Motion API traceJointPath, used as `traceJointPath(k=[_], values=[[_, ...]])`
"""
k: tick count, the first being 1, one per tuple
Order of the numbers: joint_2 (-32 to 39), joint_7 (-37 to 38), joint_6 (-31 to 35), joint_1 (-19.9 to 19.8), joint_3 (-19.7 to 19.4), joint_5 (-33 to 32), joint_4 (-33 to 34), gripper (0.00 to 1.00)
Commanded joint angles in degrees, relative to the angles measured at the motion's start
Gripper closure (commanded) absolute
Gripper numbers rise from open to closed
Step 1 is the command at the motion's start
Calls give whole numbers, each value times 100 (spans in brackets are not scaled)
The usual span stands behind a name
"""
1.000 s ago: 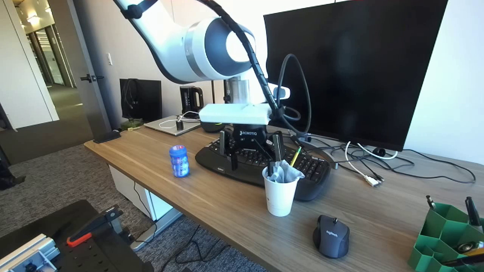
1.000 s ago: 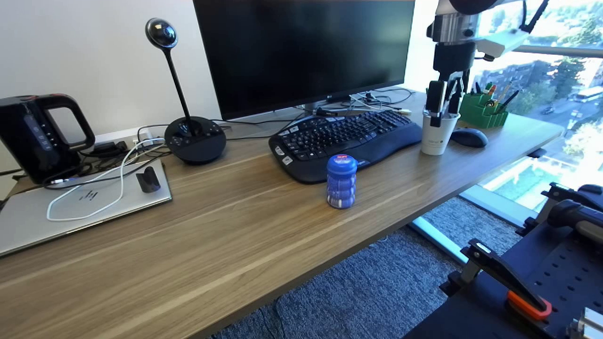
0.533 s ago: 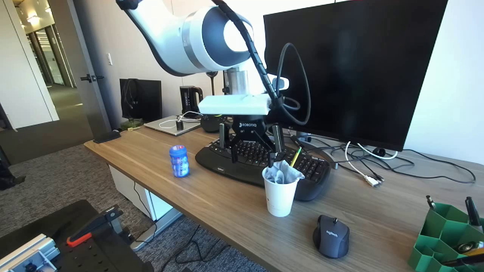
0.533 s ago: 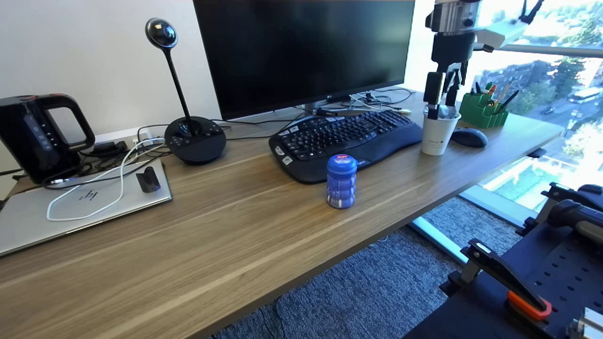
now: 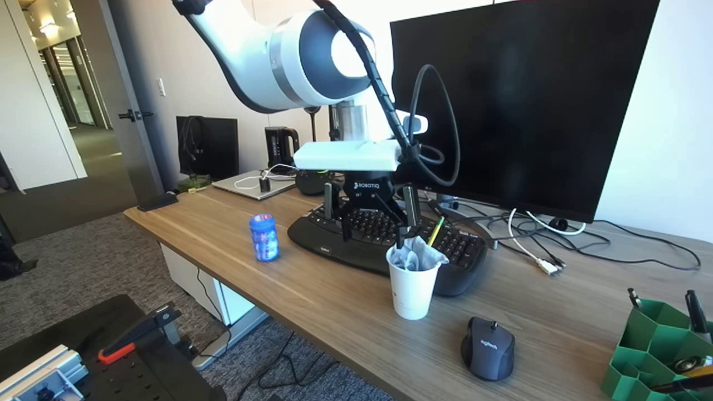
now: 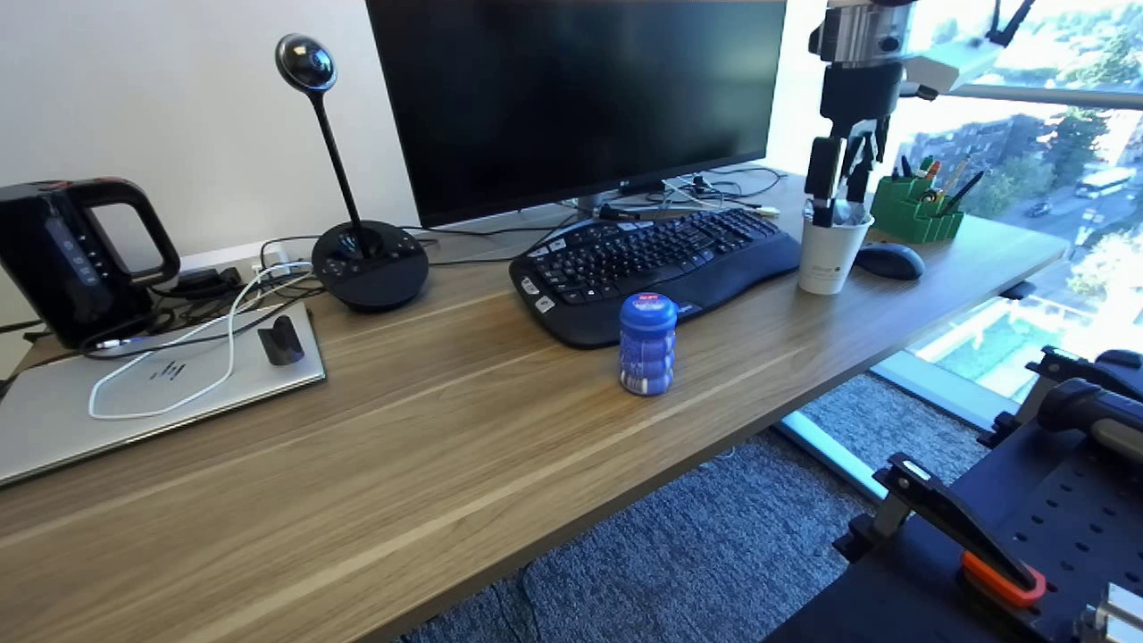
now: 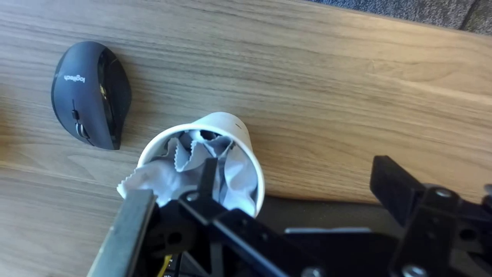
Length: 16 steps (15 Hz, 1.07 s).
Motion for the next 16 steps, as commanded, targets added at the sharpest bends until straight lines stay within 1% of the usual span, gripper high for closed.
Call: traceJointPath(k=[1, 16], values=[[79, -54, 15, -15, -23, 72, 100, 0], [528, 147, -16, 60, -165, -81, 325, 0]])
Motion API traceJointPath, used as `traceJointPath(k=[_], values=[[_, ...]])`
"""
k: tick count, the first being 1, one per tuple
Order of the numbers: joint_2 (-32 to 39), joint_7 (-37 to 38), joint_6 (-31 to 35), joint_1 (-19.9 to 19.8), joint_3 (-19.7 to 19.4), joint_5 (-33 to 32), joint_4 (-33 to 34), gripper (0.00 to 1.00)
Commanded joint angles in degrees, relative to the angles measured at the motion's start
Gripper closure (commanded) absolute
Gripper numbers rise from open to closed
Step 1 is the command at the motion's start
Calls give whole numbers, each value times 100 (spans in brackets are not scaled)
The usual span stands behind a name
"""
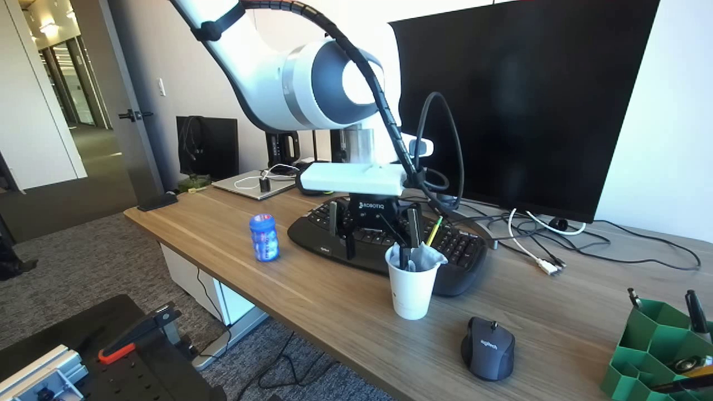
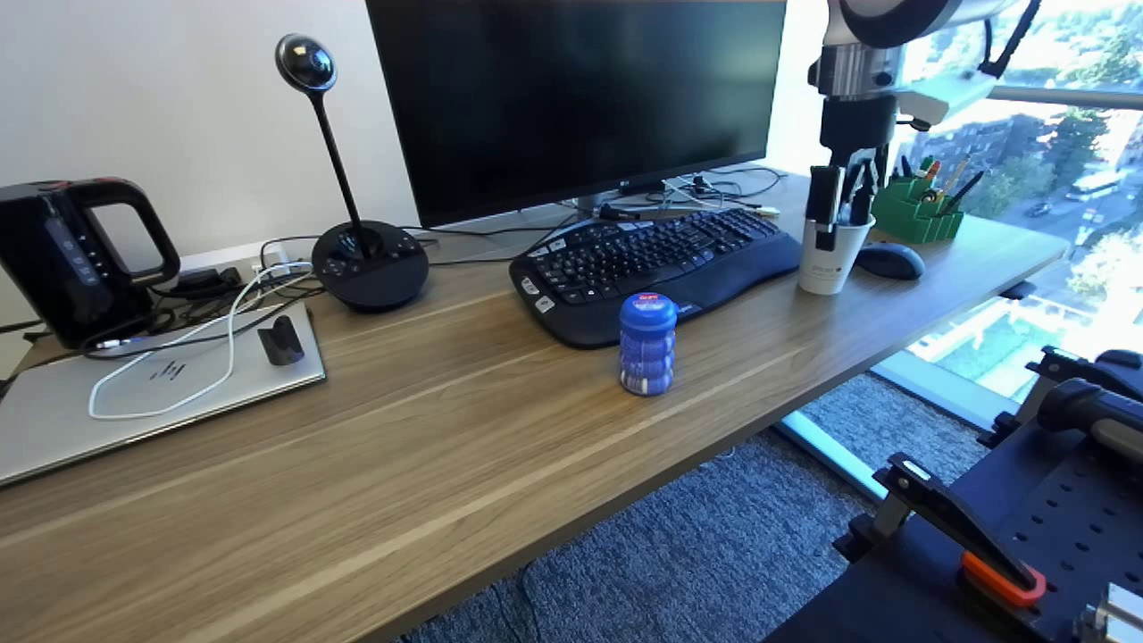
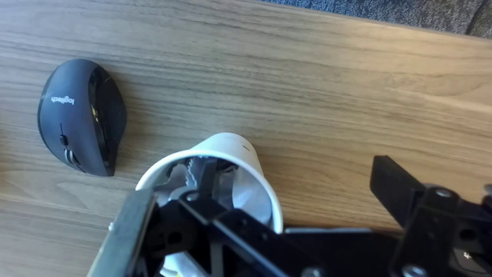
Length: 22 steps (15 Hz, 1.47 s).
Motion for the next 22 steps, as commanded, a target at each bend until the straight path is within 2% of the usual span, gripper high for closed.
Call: traceJointPath(k=[1, 11, 22], values=[[142, 87, -23, 61, -80, -72, 161, 0], [98, 27, 30, 53, -48, -49, 136, 0], [-196, -246, 410, -40, 258, 237, 32, 0]])
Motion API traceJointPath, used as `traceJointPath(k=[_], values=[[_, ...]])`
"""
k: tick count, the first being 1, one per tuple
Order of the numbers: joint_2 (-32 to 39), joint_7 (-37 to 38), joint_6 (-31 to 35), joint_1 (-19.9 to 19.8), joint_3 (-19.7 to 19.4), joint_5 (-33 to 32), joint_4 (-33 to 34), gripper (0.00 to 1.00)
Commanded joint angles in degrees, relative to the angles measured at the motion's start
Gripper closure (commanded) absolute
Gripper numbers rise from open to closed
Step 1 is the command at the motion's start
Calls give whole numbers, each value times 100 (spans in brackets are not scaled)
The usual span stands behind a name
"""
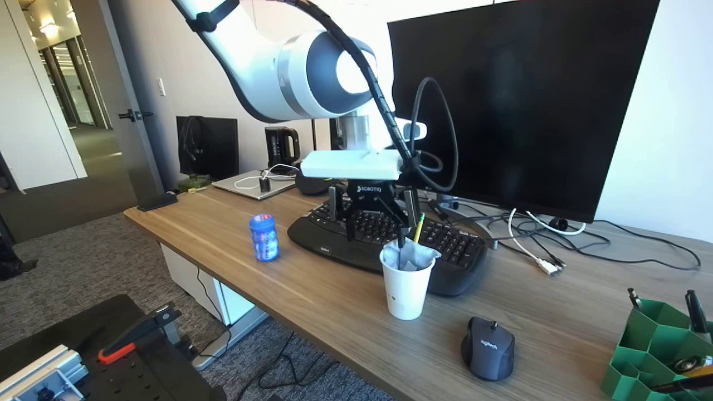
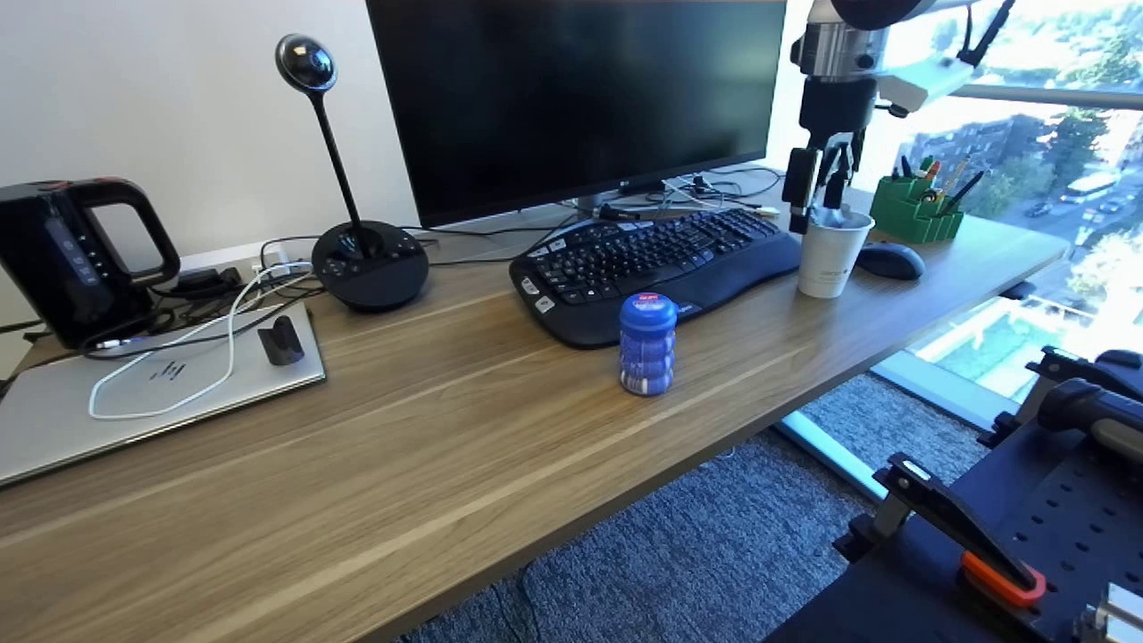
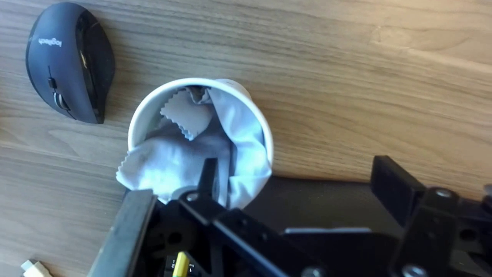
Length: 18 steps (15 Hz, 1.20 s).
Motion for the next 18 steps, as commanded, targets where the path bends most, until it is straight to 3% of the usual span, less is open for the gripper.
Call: traceJointPath(k=[1, 18], values=[[-96, -168, 150, -61, 100, 197, -39, 0], [127, -1, 194, 56, -46, 38, -10, 0]])
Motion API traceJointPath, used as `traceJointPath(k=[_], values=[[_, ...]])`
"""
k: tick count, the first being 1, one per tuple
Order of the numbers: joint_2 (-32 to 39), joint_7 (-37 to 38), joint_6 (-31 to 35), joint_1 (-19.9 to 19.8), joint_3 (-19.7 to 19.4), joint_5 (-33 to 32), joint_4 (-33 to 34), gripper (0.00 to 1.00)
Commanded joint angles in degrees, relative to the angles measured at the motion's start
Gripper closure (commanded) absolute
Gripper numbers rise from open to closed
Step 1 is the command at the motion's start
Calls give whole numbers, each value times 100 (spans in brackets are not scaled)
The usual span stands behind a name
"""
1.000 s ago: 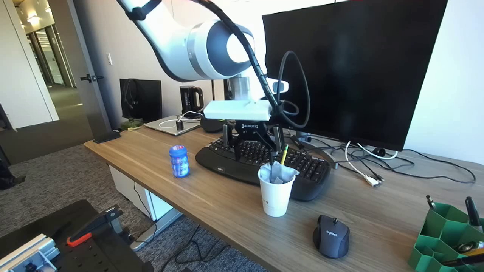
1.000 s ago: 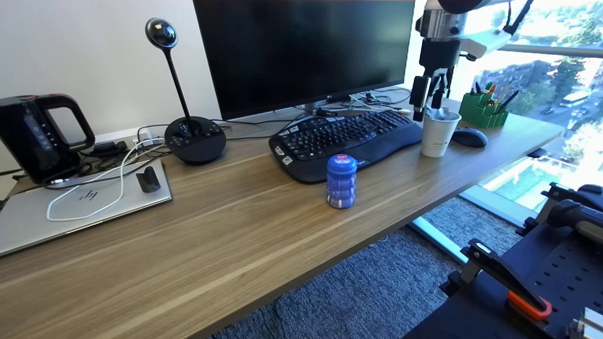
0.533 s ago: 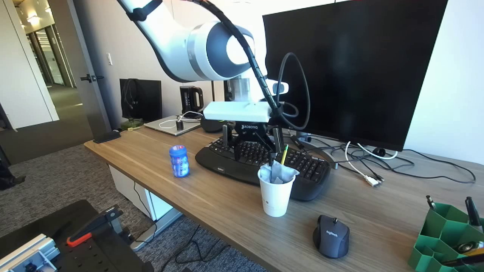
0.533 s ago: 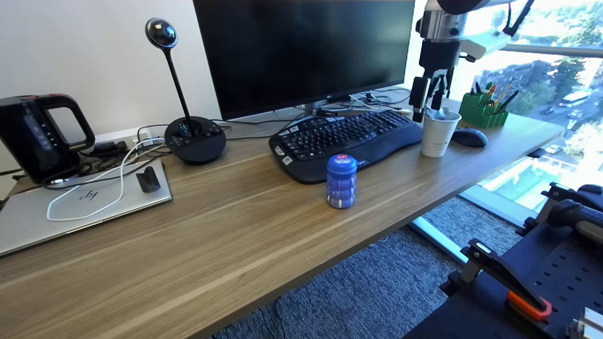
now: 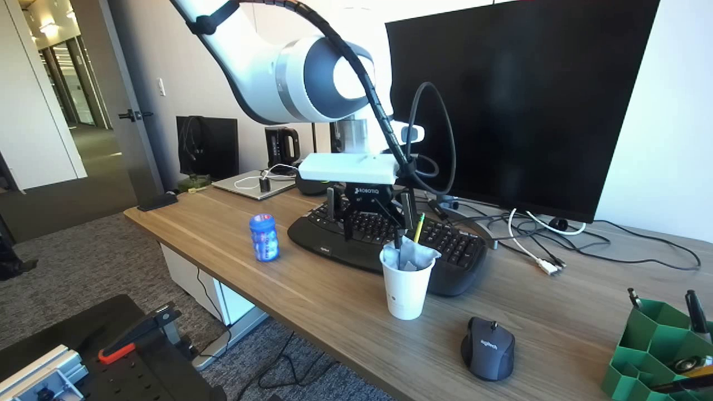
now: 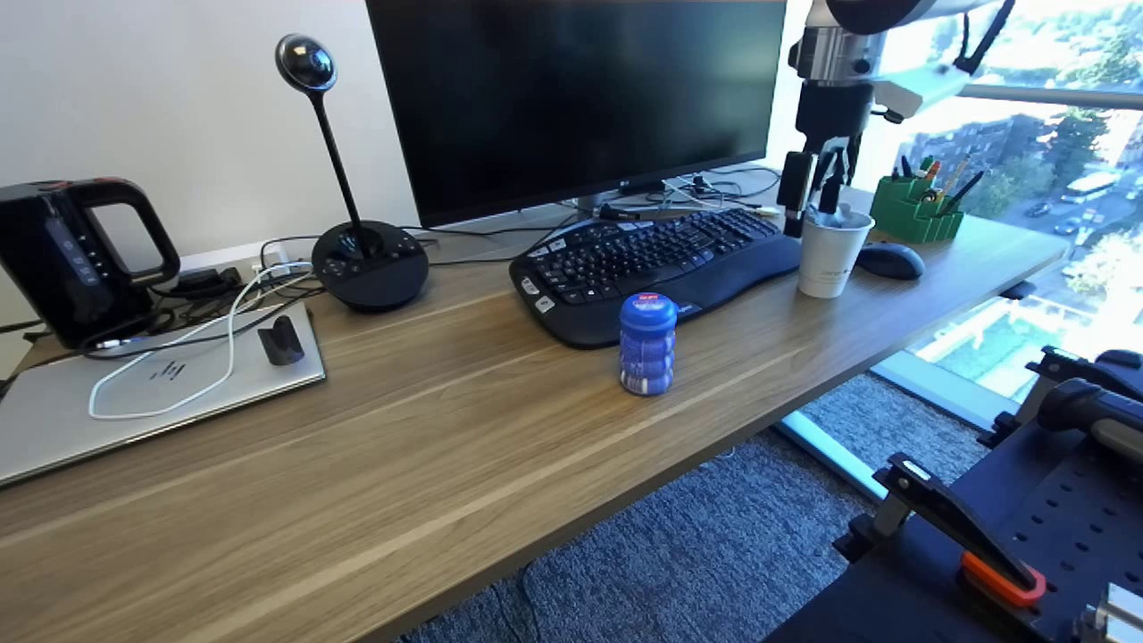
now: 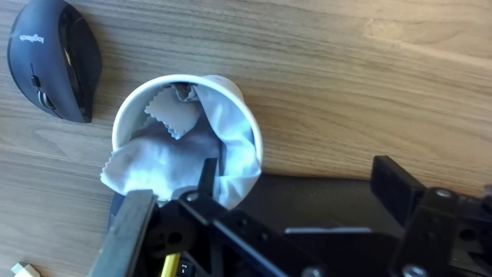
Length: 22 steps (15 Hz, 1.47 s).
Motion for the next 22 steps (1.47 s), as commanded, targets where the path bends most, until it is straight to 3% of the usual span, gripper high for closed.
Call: traceJointPath(k=[1, 22], values=[[121, 45, 84, 77, -109, -111, 29, 0], [457, 33, 84, 97, -192, -281, 81, 0]])
